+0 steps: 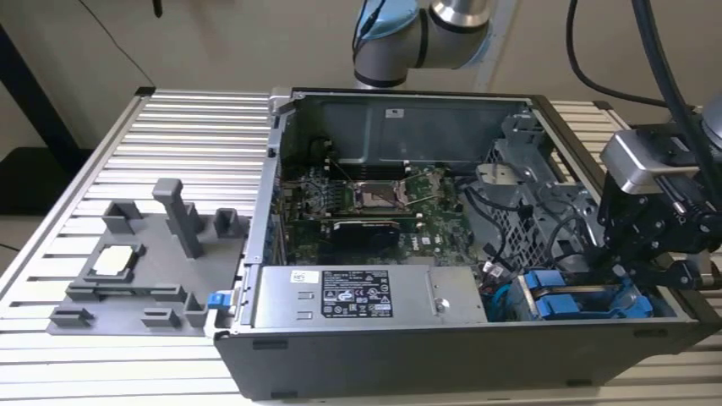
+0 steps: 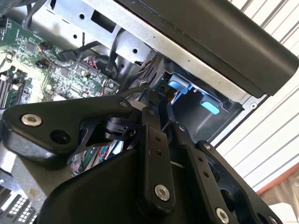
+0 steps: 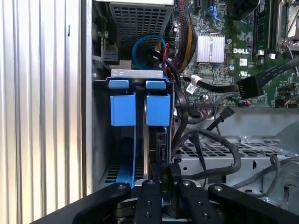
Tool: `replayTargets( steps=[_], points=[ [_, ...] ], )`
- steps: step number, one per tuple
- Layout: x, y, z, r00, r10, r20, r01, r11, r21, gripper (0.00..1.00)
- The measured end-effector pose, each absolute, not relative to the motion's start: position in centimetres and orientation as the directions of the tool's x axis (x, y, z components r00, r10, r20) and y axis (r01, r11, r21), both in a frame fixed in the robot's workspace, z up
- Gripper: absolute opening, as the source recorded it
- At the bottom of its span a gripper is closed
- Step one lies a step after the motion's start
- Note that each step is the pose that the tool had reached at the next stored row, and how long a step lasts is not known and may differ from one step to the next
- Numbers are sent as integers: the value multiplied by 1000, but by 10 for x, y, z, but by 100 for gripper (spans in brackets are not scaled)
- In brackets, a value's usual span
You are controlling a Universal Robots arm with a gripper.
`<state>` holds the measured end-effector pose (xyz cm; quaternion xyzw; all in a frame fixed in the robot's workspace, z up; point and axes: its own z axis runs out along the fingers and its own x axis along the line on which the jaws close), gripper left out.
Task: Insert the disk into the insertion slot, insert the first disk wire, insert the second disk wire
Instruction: 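Insert the first disk wire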
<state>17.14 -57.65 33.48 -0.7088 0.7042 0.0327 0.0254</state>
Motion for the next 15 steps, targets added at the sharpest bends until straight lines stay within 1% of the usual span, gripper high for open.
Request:
replayTargets(
  steps=[14,15],
  points=[
    [171,-577,332,6,-996,-84,-1000,-6,10,20],
    [171,-577,332,6,-996,-83,-1000,-6,10,27]
  ],
)
